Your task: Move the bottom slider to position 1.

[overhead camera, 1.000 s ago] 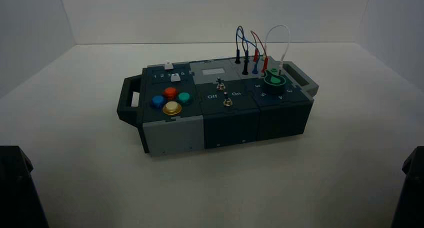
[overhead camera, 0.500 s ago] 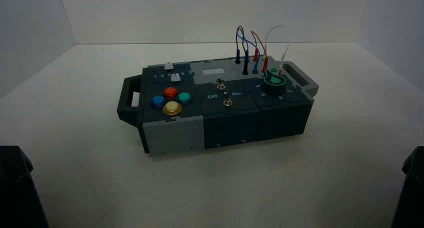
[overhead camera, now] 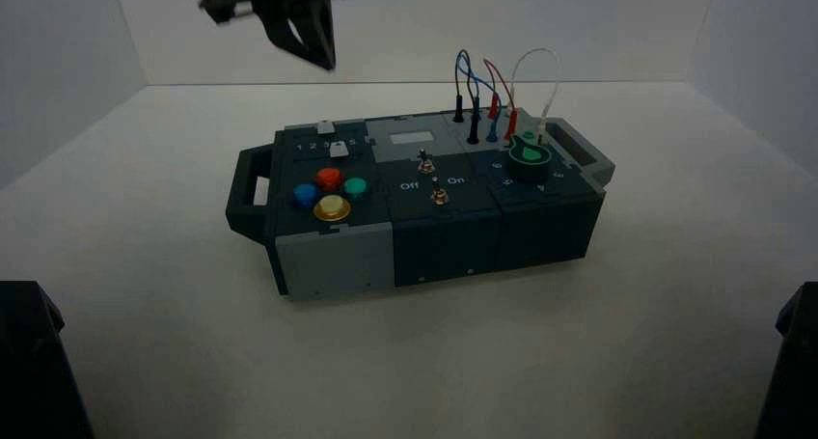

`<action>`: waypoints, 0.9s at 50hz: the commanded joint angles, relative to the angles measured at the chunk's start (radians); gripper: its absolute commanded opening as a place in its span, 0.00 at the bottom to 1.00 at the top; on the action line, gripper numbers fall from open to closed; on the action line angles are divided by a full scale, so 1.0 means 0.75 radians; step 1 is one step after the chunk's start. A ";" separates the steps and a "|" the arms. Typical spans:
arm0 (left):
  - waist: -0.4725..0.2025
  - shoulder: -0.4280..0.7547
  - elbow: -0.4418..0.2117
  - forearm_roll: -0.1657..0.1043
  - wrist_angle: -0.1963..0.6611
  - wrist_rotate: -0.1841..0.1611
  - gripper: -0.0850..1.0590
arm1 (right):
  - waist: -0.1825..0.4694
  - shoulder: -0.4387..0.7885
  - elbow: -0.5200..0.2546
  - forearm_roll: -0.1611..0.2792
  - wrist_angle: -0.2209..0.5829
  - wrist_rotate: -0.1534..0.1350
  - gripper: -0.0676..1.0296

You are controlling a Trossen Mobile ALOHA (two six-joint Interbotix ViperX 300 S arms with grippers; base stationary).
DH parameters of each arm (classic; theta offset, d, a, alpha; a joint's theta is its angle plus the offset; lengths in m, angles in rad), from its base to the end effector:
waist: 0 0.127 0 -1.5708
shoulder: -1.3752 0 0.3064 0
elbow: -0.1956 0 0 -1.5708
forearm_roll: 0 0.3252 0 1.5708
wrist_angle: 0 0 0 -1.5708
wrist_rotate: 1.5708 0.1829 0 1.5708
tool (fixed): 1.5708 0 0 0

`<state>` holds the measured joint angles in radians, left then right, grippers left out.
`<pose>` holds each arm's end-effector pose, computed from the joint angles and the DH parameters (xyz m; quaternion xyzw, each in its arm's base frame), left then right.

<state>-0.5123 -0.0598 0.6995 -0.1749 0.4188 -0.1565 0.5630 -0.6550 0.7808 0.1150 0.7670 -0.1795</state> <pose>0.3360 -0.2038 0.0779 -0.0219 0.5233 -0.1682 0.8351 0.2473 0.1733 0.2192 -0.1442 0.4035 0.3049 0.8505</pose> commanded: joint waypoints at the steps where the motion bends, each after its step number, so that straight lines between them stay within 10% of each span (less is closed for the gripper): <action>1: -0.010 0.049 -0.047 -0.006 -0.027 -0.029 0.05 | 0.006 0.027 -0.010 0.008 -0.020 -0.049 0.04; 24: -0.016 0.247 -0.119 -0.027 -0.070 -0.055 0.05 | 0.035 0.074 0.004 0.031 -0.039 -0.145 0.04; 45: -0.008 0.307 -0.131 -0.025 -0.086 -0.057 0.05 | 0.112 0.074 0.070 0.031 -0.117 -0.151 0.04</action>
<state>-0.5185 0.1810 0.6228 -0.1948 0.3620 -0.1933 0.6335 -0.5952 0.8406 0.1350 0.7010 -0.2869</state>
